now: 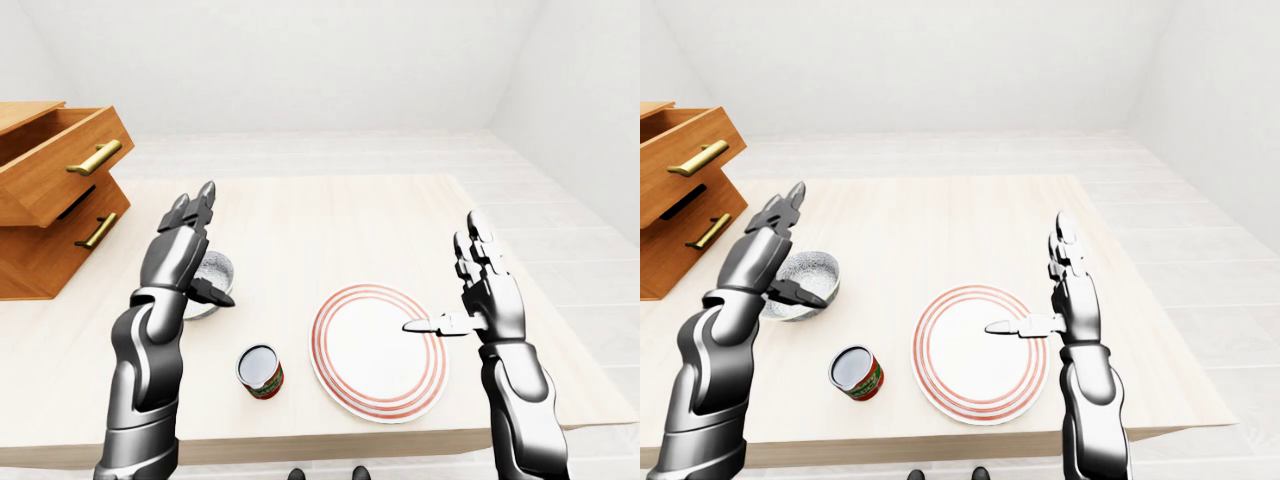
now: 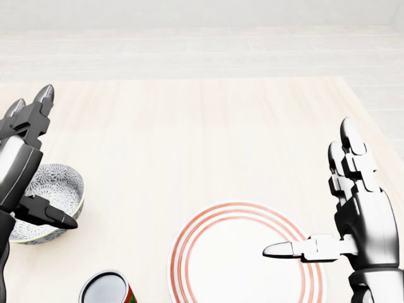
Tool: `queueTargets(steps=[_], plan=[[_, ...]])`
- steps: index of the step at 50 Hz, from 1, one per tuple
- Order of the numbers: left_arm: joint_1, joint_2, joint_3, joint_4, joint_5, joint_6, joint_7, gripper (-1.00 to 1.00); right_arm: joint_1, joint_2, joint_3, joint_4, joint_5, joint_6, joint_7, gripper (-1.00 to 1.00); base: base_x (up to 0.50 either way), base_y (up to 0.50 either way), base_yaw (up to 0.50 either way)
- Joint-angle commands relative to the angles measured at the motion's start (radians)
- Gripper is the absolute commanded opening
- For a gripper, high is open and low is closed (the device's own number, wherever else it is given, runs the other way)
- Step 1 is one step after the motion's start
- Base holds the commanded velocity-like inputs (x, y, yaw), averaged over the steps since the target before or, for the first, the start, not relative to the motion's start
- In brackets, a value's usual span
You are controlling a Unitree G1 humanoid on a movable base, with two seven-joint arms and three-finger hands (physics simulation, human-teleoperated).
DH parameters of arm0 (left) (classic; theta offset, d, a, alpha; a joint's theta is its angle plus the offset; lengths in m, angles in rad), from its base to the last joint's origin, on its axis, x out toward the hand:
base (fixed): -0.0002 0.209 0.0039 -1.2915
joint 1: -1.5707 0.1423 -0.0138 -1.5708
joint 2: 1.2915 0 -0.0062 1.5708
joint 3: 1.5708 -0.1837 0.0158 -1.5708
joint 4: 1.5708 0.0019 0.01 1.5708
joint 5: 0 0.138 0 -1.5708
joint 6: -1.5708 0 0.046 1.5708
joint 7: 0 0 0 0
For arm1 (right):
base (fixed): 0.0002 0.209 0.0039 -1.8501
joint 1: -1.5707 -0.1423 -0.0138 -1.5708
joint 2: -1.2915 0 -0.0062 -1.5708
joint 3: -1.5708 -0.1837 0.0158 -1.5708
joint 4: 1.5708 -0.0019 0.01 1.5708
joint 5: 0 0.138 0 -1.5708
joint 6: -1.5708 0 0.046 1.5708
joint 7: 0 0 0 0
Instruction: Put the bowl on the plate.
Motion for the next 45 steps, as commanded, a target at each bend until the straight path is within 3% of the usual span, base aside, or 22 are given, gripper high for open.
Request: queueTargets(steps=[1,30,45], plan=[[-0.004,0.005,0.007,0.049,0.088,0.0,-0.019,1.0,-0.014,-0.002,0.008,0.005,-0.001,0.0,-0.003,1.0,0.0,0.0,0.0],[0.068,-0.006,0.008,0.031,0.276,0.0,-0.034,1.0,-0.023,-0.006,0.009,-0.004,-0.003,0.0,-0.004,1.0,0.0,0.0,0.0],[0.11,-0.029,-0.001,0.112,0.325,0.0,0.044,1.0,-0.025,-0.006,0.014,0.014,-0.006,0.0,-0.008,1.0,0.0,0.0,0.0]])
